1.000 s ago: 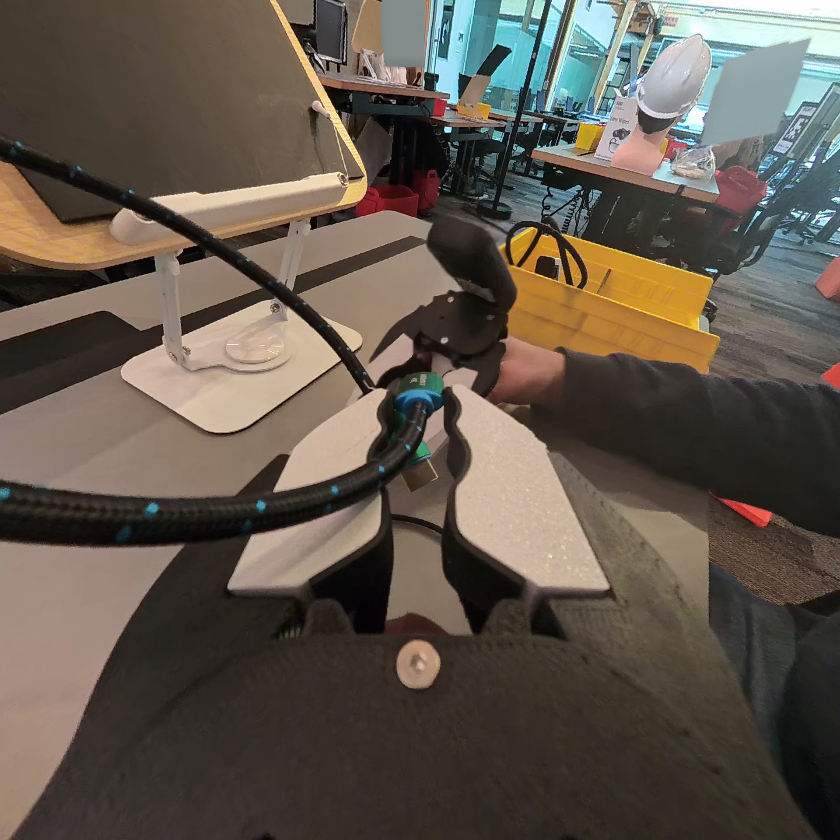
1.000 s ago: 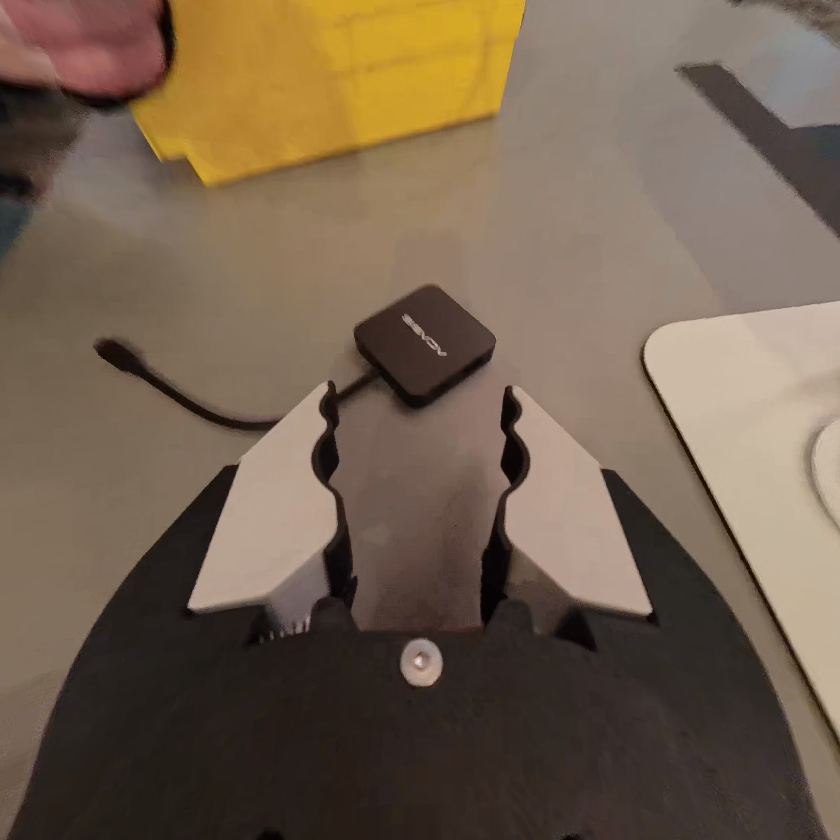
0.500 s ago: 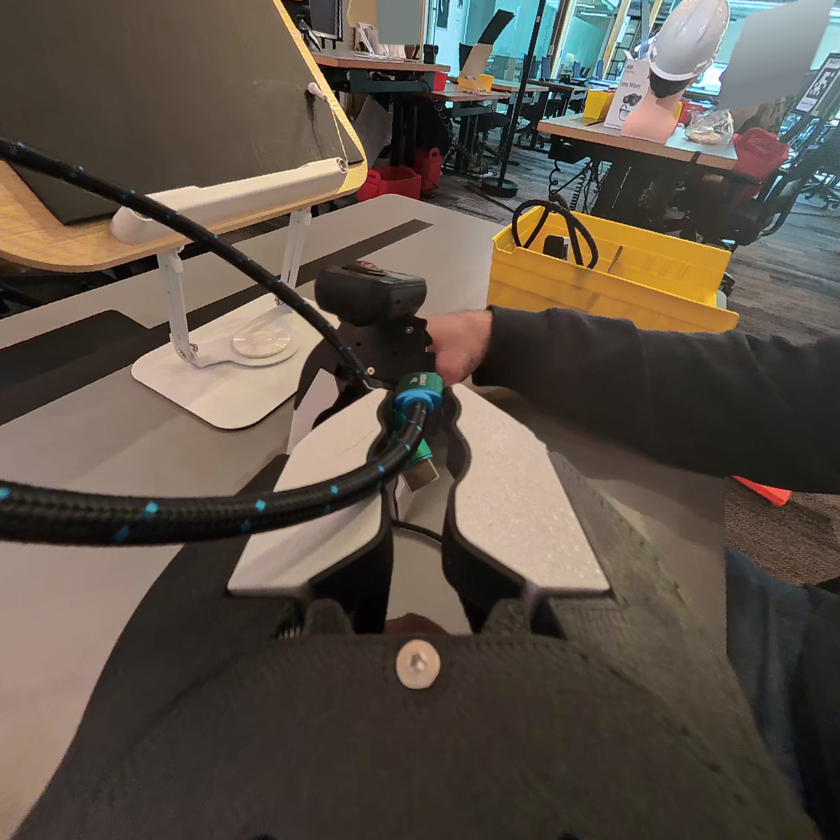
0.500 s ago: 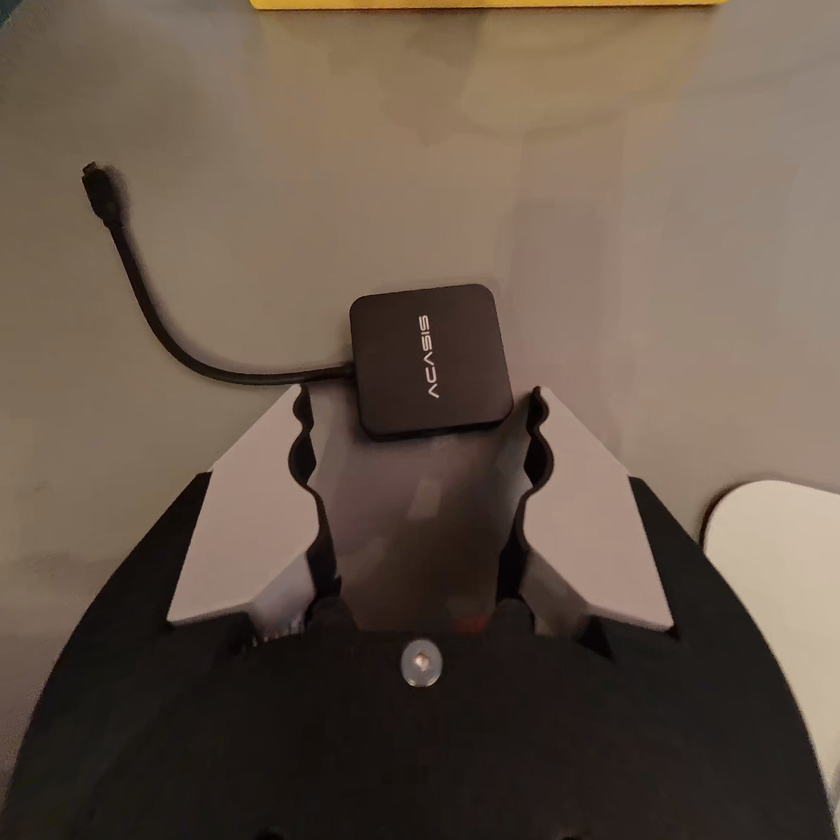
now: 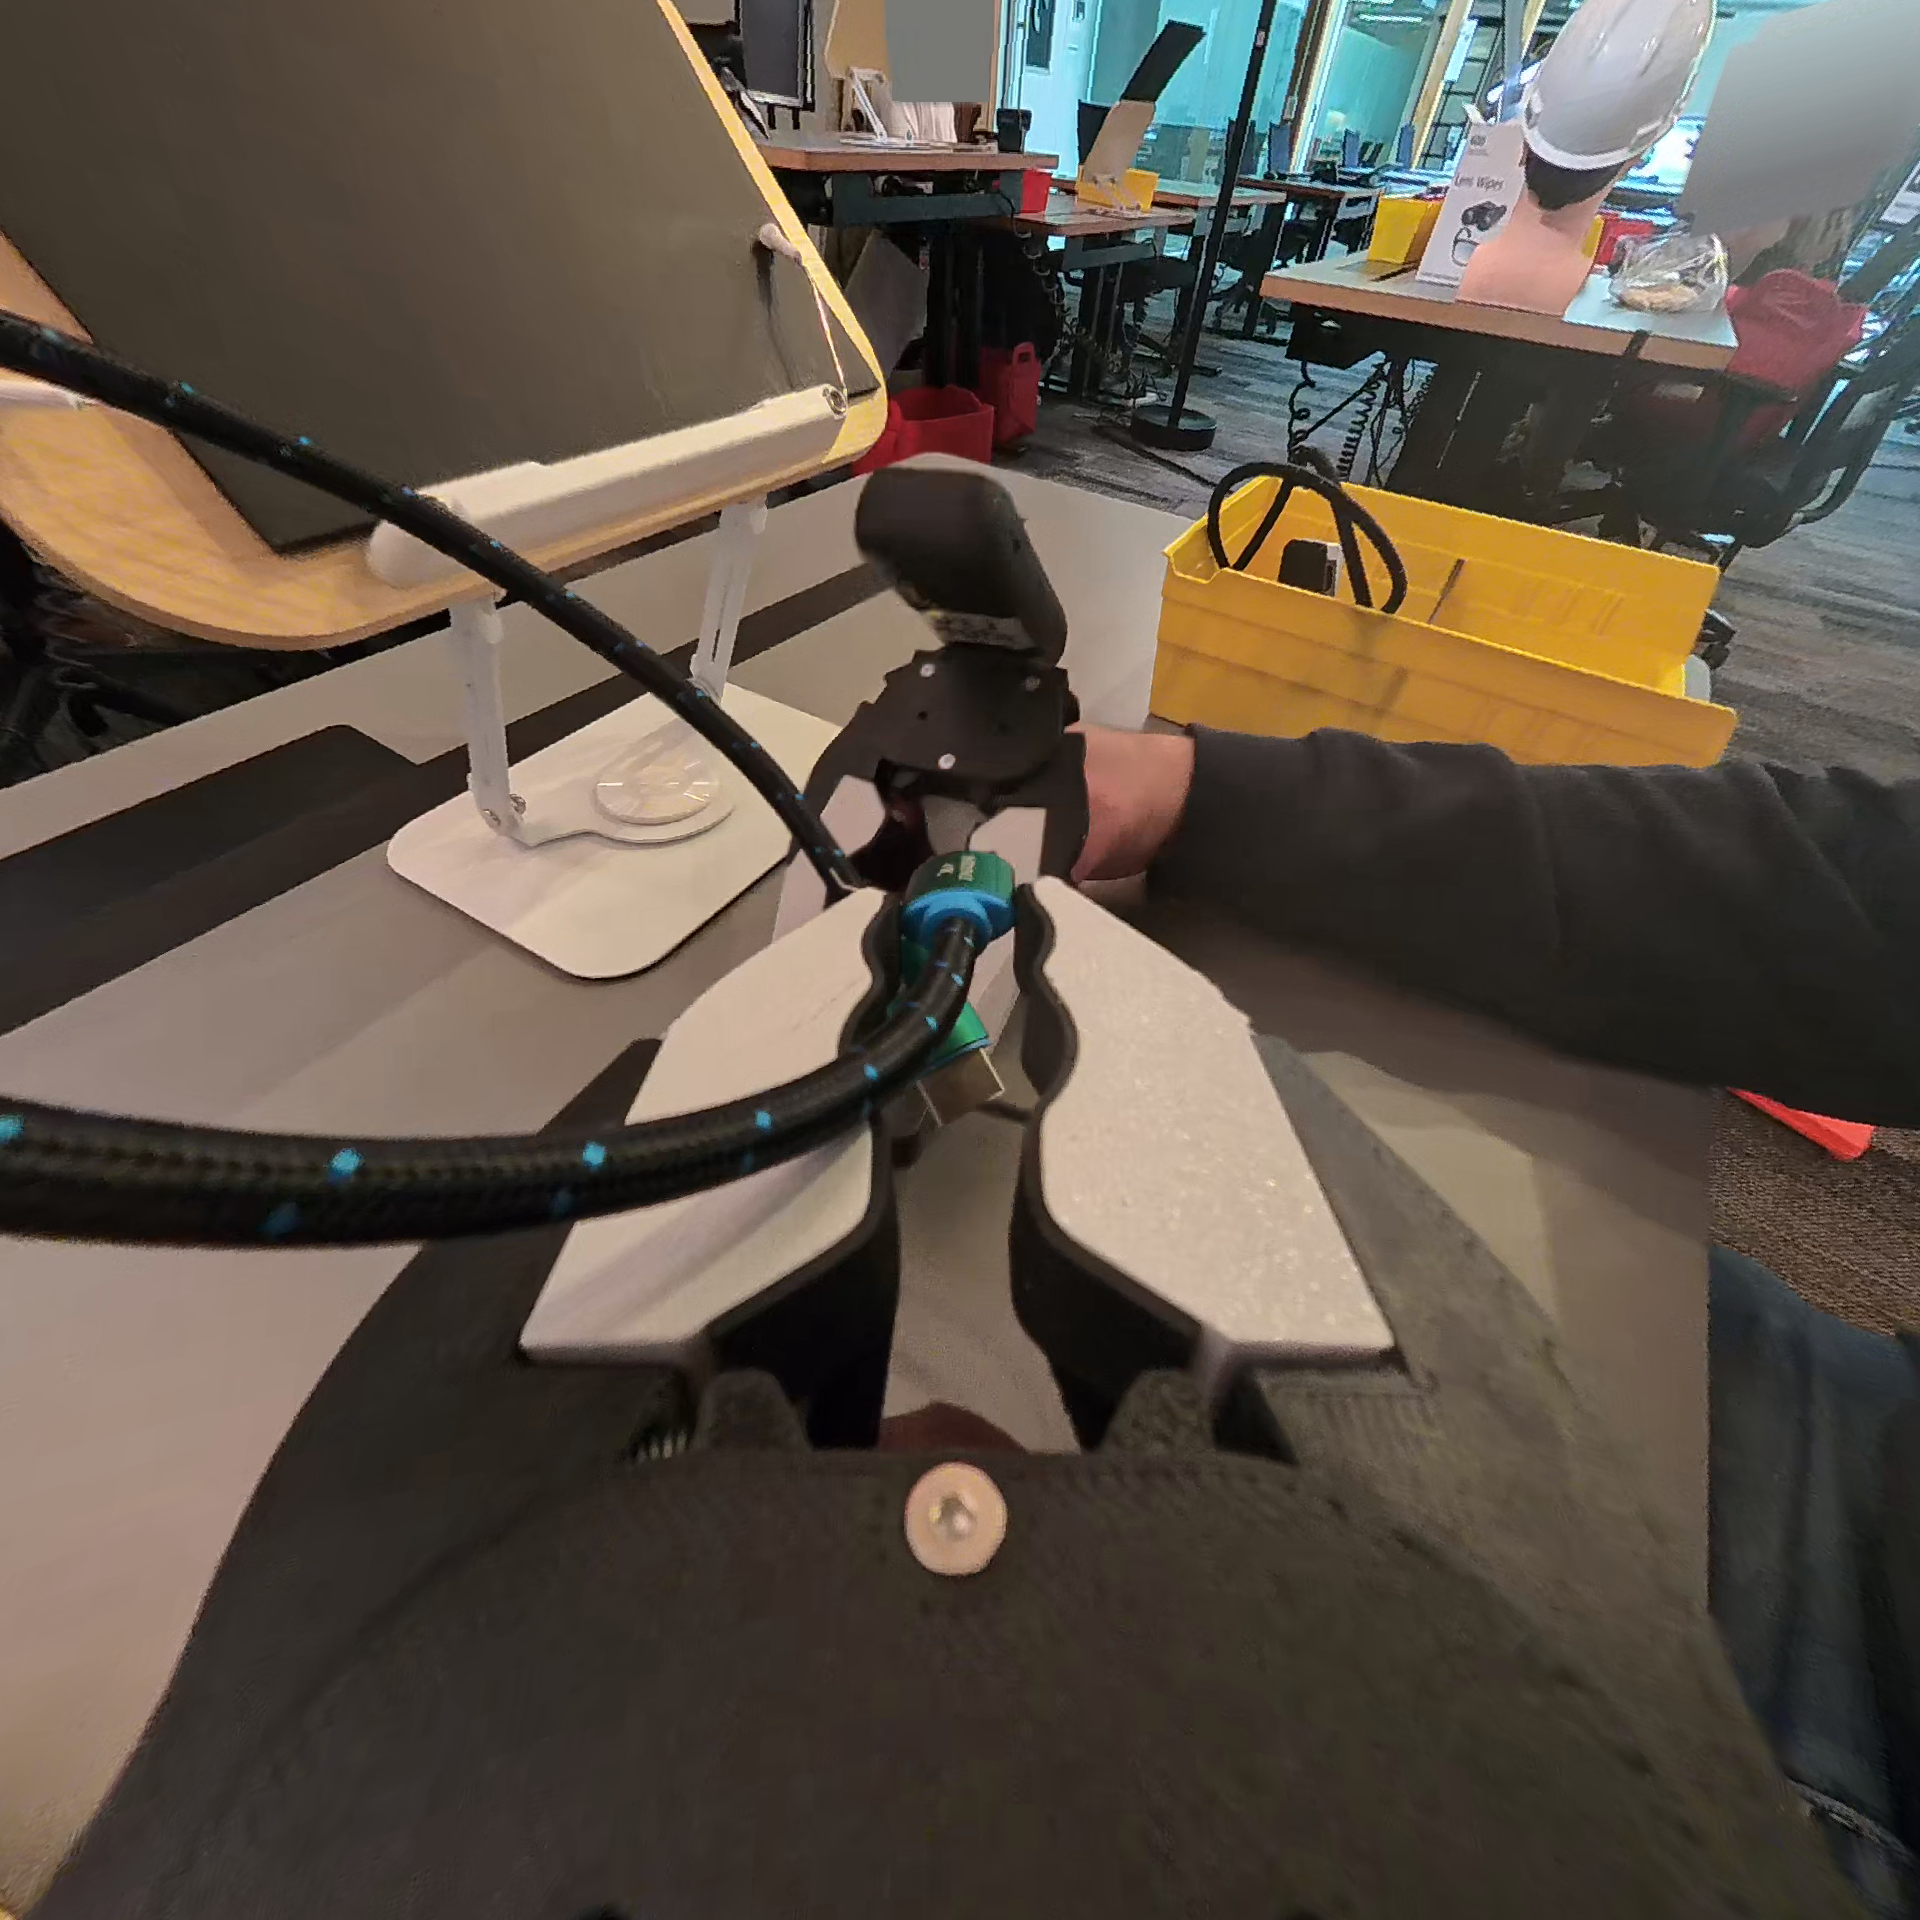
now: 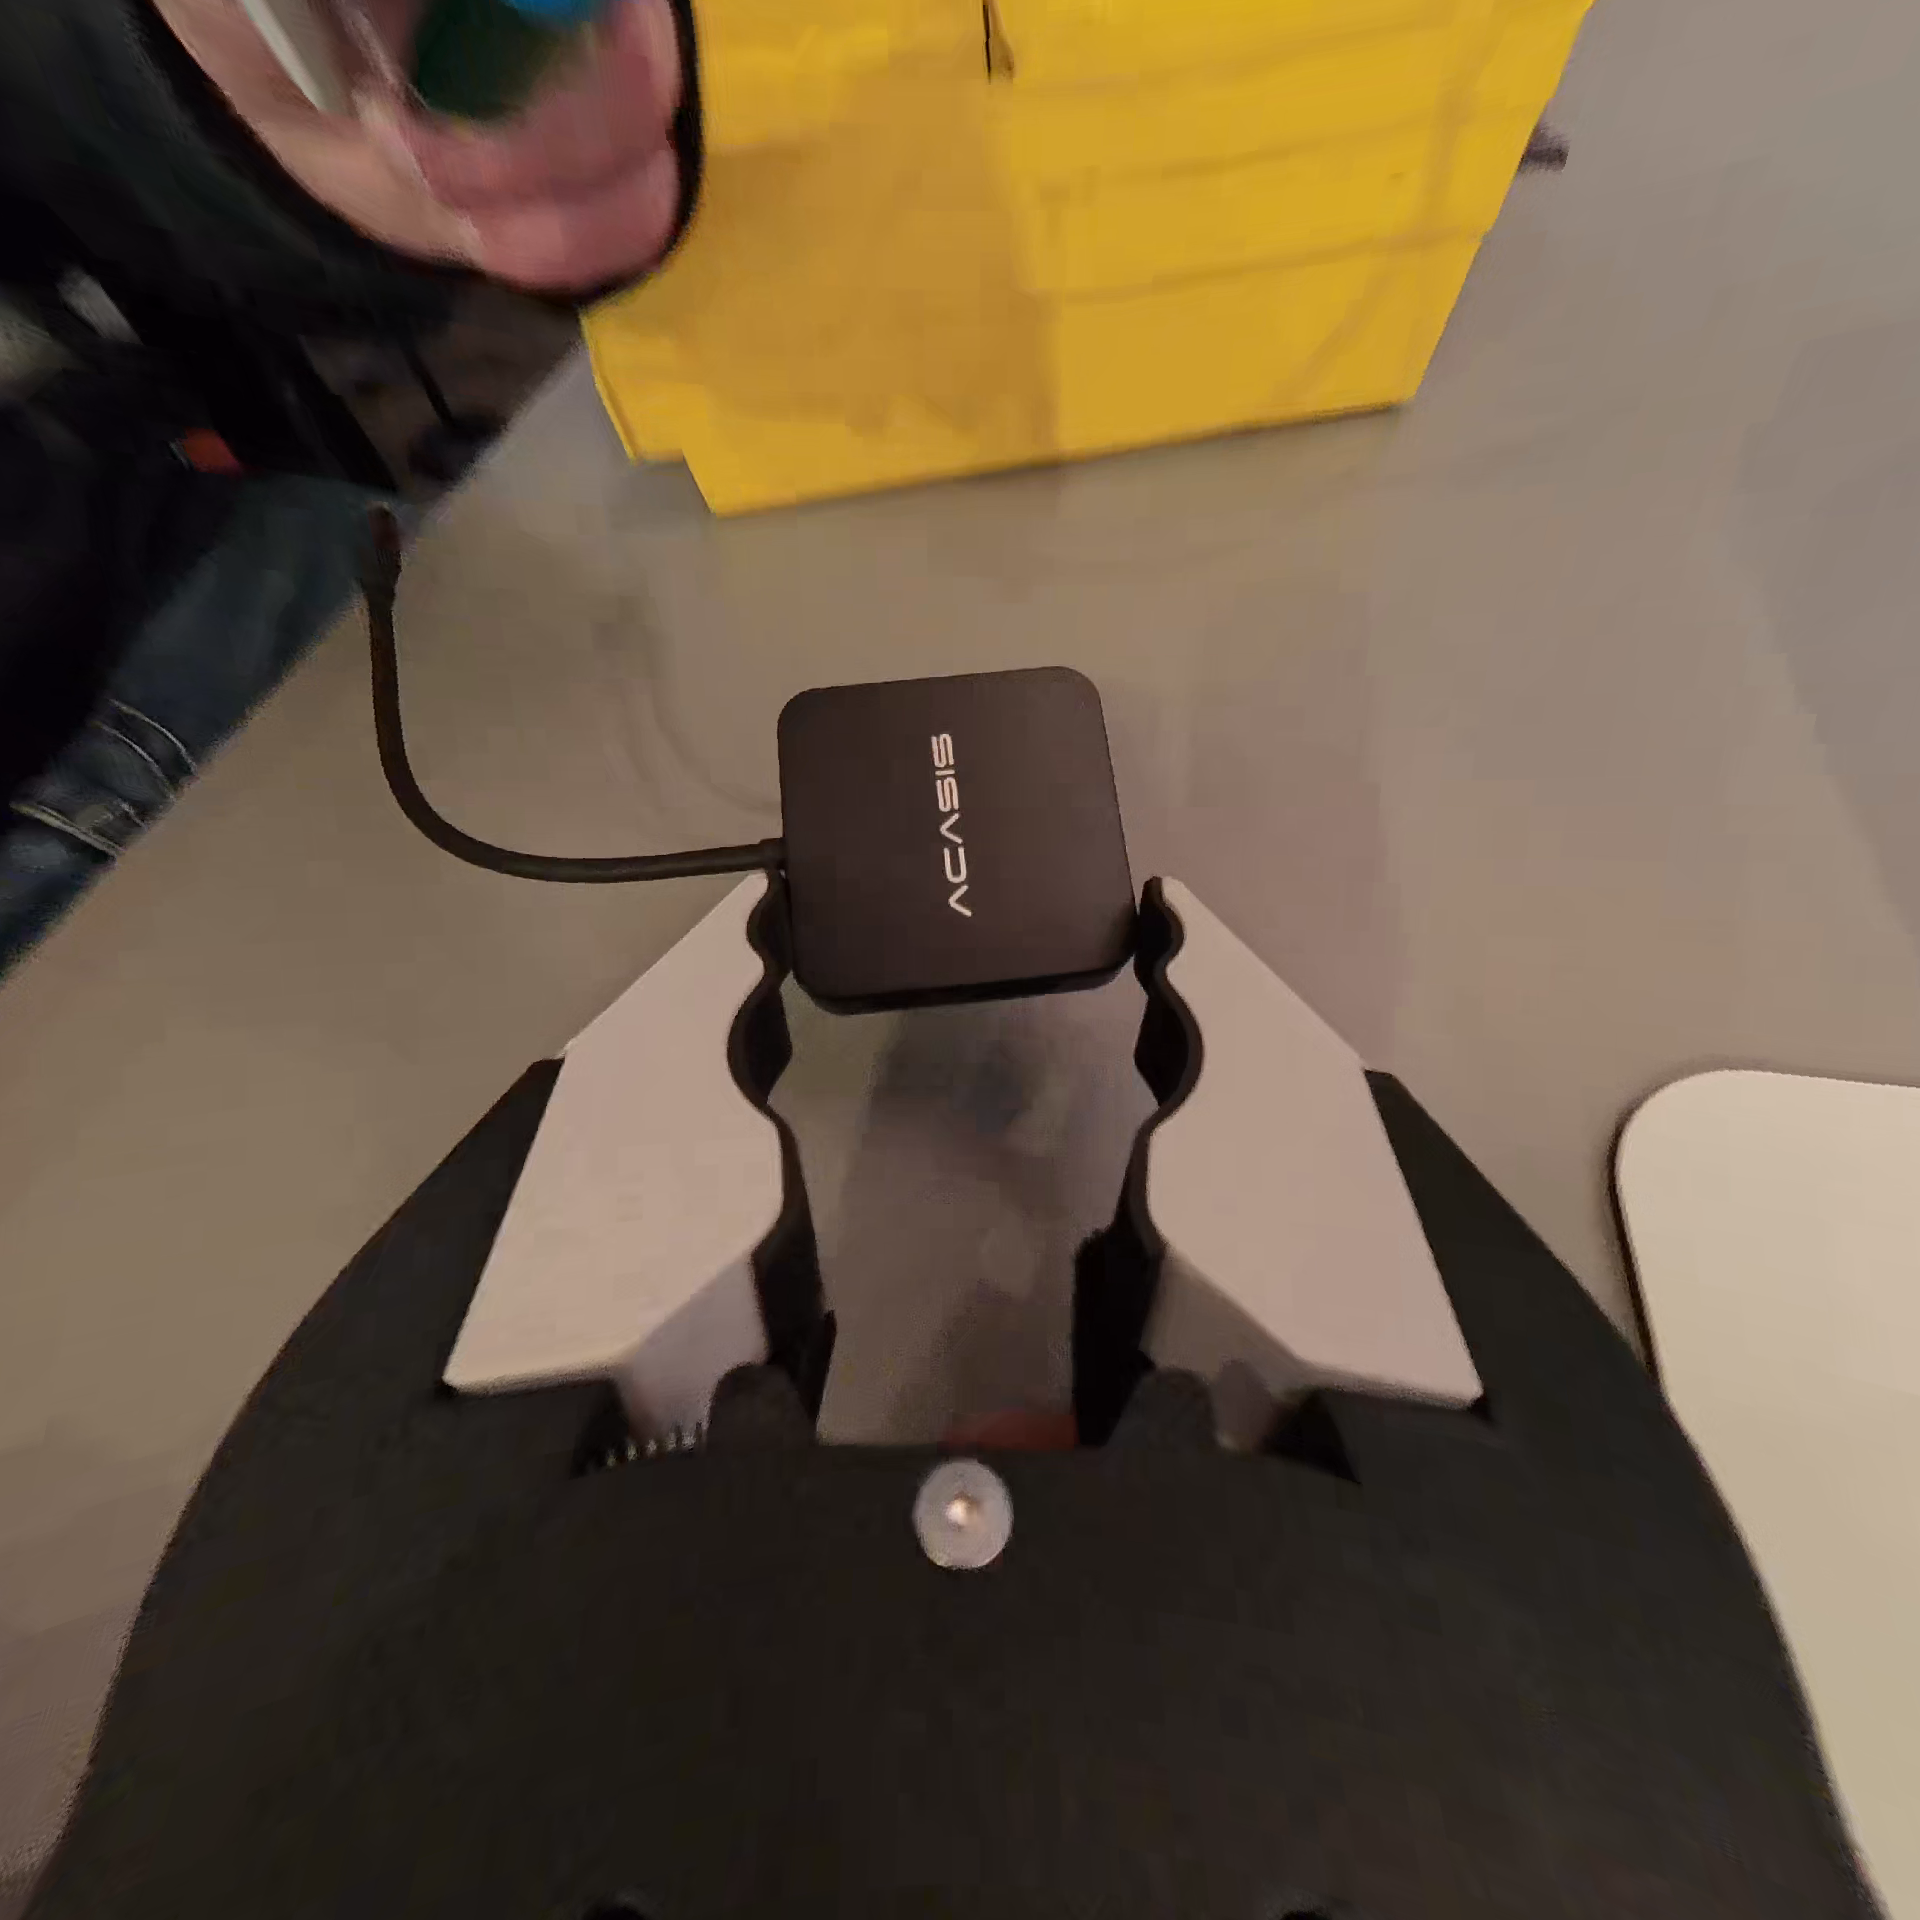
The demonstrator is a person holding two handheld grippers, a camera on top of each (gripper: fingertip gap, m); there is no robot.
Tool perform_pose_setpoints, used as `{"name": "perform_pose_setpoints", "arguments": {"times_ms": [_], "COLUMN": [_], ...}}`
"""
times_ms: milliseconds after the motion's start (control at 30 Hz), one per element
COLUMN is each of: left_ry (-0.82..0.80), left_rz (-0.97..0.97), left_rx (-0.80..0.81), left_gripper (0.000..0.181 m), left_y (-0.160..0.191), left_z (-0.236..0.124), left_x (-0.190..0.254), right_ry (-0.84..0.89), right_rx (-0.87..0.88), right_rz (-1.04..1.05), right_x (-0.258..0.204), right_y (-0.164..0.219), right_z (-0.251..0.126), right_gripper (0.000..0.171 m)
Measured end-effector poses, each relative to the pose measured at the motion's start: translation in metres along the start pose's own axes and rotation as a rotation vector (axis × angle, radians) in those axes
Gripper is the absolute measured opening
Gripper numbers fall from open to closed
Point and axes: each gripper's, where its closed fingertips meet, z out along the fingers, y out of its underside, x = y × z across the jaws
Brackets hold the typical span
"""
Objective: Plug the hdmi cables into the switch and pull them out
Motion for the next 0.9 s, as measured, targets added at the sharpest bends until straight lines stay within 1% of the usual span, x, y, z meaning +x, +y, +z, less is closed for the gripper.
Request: {"name": "perform_pose_setpoints", "arguments": {"times_ms": [133, 300, 467, 600, 900], "left_ry": [-0.020, -0.031, -0.037, -0.037, -0.033], "left_rz": [0.027, 0.039, 0.091, 0.137, 0.168], "left_rx": [-0.009, -0.020, -0.046, -0.071, -0.100], "left_gripper": [0.020, 0.020, 0.020, 0.020, 0.020], "left_y": [-0.001, 0.002, 0.005, 0.007, 0.011], "left_z": [-0.003, -0.001, 0.002, 0.004, 0.006], "left_x": [-0.003, -0.003, 0.001, 0.006, 0.009], "right_ry": [-0.051, -0.100, -0.169, -0.174, -0.196], "right_rx": [0.175, 0.255, 0.359, 0.375, 0.358], "right_rz": [0.042, 0.043, 0.042, 0.037, 0.033], "right_x": [-0.012, -0.033, -0.051, -0.053, -0.058], "right_y": [-0.020, -0.031, -0.053, -0.058, -0.058], "right_z": [-0.019, -0.028, -0.040, -0.044, -0.041], "right_gripper": [0.065, 0.065, 0.065, 0.065, 0.066]}}
